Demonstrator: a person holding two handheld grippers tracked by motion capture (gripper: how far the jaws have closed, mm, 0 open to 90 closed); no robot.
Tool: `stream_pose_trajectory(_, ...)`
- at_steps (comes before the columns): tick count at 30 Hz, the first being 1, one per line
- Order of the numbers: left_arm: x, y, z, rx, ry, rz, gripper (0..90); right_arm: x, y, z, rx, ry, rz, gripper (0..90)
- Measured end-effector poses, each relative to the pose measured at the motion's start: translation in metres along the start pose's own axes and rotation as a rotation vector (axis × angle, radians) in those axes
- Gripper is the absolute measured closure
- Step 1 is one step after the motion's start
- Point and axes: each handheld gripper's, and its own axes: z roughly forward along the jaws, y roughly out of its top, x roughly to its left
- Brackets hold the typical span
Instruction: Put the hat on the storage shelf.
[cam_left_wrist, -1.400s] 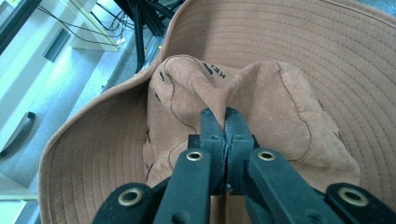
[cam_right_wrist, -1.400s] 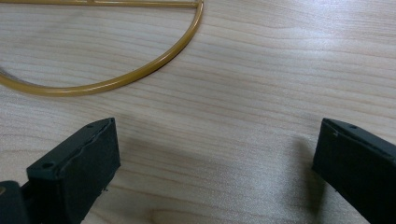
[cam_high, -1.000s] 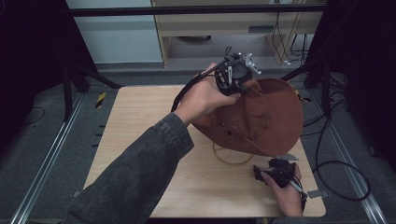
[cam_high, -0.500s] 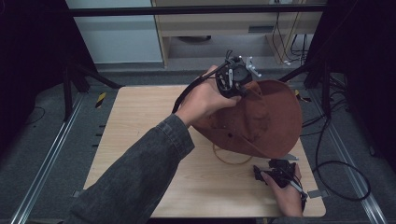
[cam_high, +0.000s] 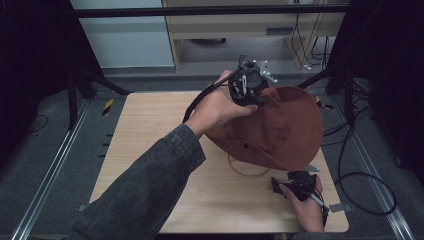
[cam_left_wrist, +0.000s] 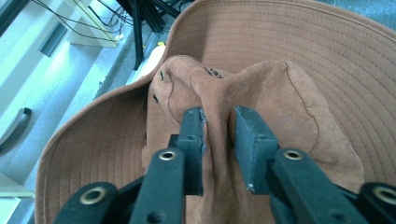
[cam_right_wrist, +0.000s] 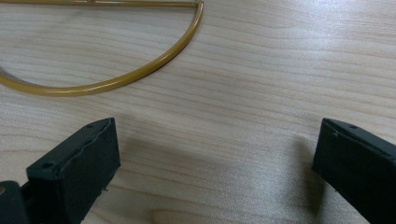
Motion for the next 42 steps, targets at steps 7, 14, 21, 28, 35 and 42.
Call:
stream_pose_trajectory(7, -0.002, -0.002, -0.002, -0.028, 0.018, -0.007, 53.2, 0.000, 0.000, 0.000, 0.000, 0.000, 0.000, 0.6)
stream_pose_trajectory(14, -0.004, -0.005, -0.004, -0.051, 0.027, -0.019, 32.8, 0.000, 0.000, 0.000, 0.000, 0.000, 0.000, 0.6)
stream_pose_trajectory(21, -0.006, -0.006, -0.006, -0.062, 0.025, -0.052, 16.4, 0.000, 0.000, 0.000, 0.000, -0.001, 0.000, 0.5)
stream_pose_trajectory(28, -0.013, -0.005, -0.006, -0.067, 0.010, -0.041, 10.6, 0.000, 0.000, 0.000, 0.000, -0.001, 0.000, 0.5)
stream_pose_trajectory(35, -0.016, -0.005, -0.007, -0.073, 0.006, -0.034, 7.9, 0.000, 0.000, 0.000, 0.001, -0.002, -0.001, 0.5)
stream_pose_trajectory(42, -0.017, -0.008, -0.011, -0.094, 0.001, -0.031, 4.9, 0.000, 0.000, 0.000, 0.001, -0.002, -0.001, 0.5)
